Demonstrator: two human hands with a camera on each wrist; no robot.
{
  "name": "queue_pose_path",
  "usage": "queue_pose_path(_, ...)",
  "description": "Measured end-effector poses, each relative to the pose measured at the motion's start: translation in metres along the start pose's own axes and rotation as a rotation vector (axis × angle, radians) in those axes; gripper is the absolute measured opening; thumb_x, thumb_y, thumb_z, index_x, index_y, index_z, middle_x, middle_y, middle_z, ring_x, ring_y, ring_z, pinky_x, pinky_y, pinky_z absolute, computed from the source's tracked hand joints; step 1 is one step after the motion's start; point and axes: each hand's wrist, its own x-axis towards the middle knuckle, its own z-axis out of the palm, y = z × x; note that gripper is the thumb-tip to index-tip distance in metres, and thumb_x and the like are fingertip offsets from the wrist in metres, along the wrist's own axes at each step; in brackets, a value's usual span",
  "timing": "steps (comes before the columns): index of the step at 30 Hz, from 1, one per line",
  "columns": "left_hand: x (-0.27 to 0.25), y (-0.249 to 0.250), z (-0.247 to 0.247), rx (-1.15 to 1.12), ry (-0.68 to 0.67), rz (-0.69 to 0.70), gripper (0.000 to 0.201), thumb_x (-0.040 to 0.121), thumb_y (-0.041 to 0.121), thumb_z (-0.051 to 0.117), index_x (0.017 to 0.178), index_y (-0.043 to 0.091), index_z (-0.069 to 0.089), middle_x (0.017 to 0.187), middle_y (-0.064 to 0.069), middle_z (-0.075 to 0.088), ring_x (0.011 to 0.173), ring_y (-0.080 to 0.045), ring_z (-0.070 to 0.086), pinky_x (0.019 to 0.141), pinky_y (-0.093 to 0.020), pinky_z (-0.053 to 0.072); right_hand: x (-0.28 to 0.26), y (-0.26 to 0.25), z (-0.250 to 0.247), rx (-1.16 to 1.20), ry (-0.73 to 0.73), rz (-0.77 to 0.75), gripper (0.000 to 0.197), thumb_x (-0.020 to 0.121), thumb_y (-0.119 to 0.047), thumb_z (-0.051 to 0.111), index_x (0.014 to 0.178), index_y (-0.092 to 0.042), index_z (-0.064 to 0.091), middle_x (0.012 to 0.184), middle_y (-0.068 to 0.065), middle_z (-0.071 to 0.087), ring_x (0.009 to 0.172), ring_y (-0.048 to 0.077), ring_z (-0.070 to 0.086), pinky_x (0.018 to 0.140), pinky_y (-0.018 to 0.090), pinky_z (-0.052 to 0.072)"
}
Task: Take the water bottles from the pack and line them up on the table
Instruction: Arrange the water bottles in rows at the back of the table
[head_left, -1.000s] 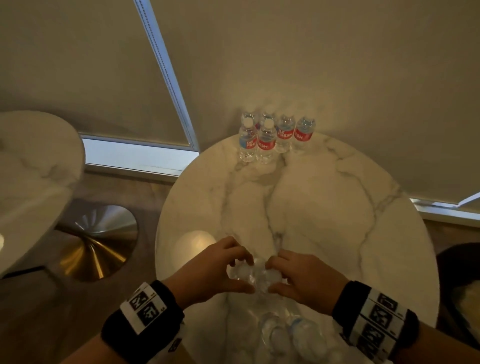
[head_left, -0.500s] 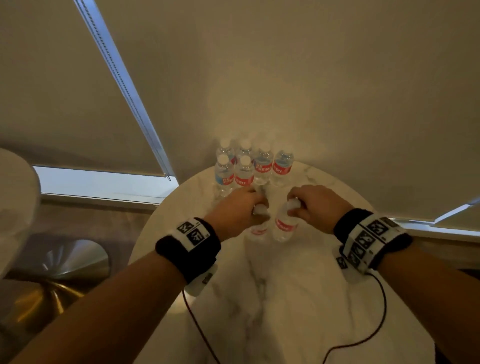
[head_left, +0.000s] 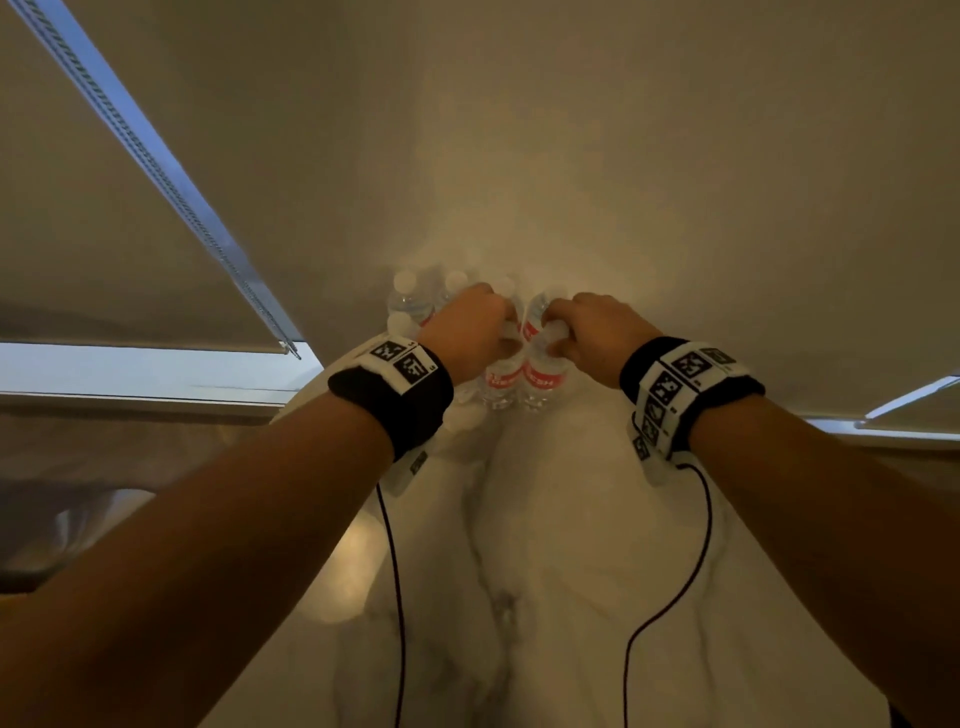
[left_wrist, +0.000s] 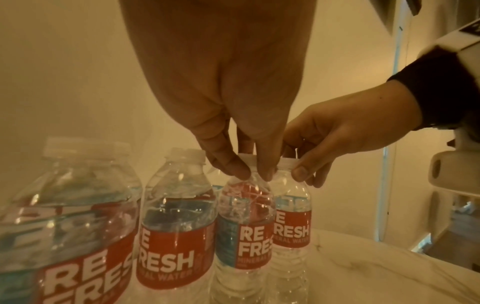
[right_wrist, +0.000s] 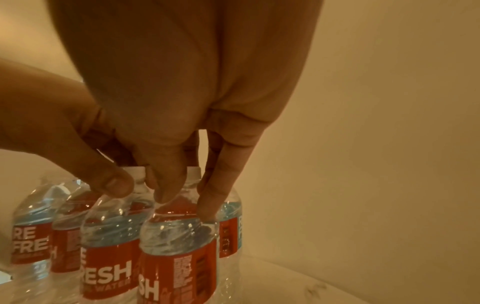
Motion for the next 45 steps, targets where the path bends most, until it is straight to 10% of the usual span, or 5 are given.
queue_pose_path(9,-0.043,0.017,-0.014,-0.043,0.085,-0.055,0.058,0.089,0.035,0.071,0.138,0.008,0.053,0.125,-0.016,0.056,0.113,-0.033,0.058,0.097,-0.041,0.049,-0.044,0.001,-0.005,0.137,0.046,0.087,0.069,0.083,-0.039,0.073,0.14,-0.018,0.042,0.117,0.009,0.064,0.099,0.025,0.059,0.08,0.032,0.043)
queue_pose_path(14,-0.133,0.043,-0.018,-0.169,0.188,-0.02,0.042,0.091,0.037,0.067,0.127,0.015,0.064,0.117,-0.006,0.064,0.101,-0.022,0.063,0.089,-0.036,0.053,-0.13,-0.013,-0.008,0.179,0.018,0.026,0.049,0.085,-0.048,0.067,0.126,-0.023,0.056,0.105,-0.002,0.066,0.088,0.017,0.062,0.08,0.034,0.05)
queue_pose_path(28,-0.404,0.114,0.051,-0.379,-0.147,-0.016,0.028,0.092,0.054,0.057,0.106,0.036,0.073,0.093,0.017,0.065,0.086,-0.001,0.063,0.069,-0.008,0.047,-0.39,-0.071,0.1,0.352,-0.167,-0.167,0.041,0.085,-0.069,0.047,0.109,-0.038,0.061,0.088,-0.013,0.059,0.078,0.005,0.059,0.076,0.03,0.052)
queue_pose_path(37,-0.427,0.123,0.088,-0.325,-0.26,0.128,0.044,0.083,0.056,0.069,0.12,0.033,0.061,0.113,0.01,0.052,0.09,-0.004,0.058,0.068,-0.003,0.039,-0.432,-0.107,0.139,0.232,-0.114,-0.006,0.037,0.088,-0.052,0.059,0.12,-0.035,0.051,0.109,-0.009,0.045,0.082,0.015,0.061,0.072,0.024,0.044)
queue_pose_path(45,-0.372,0.124,0.076,-0.357,-0.203,0.137,0.032,0.087,0.036,0.071,0.113,0.02,0.064,0.108,0.004,0.054,0.083,-0.011,0.059,0.08,-0.027,0.055,-0.392,-0.079,0.11,0.245,-0.075,0.05,0.032,0.09,-0.048,0.058,0.115,-0.029,0.054,0.099,-0.011,0.042,0.081,0.018,0.057,0.071,0.023,0.038)
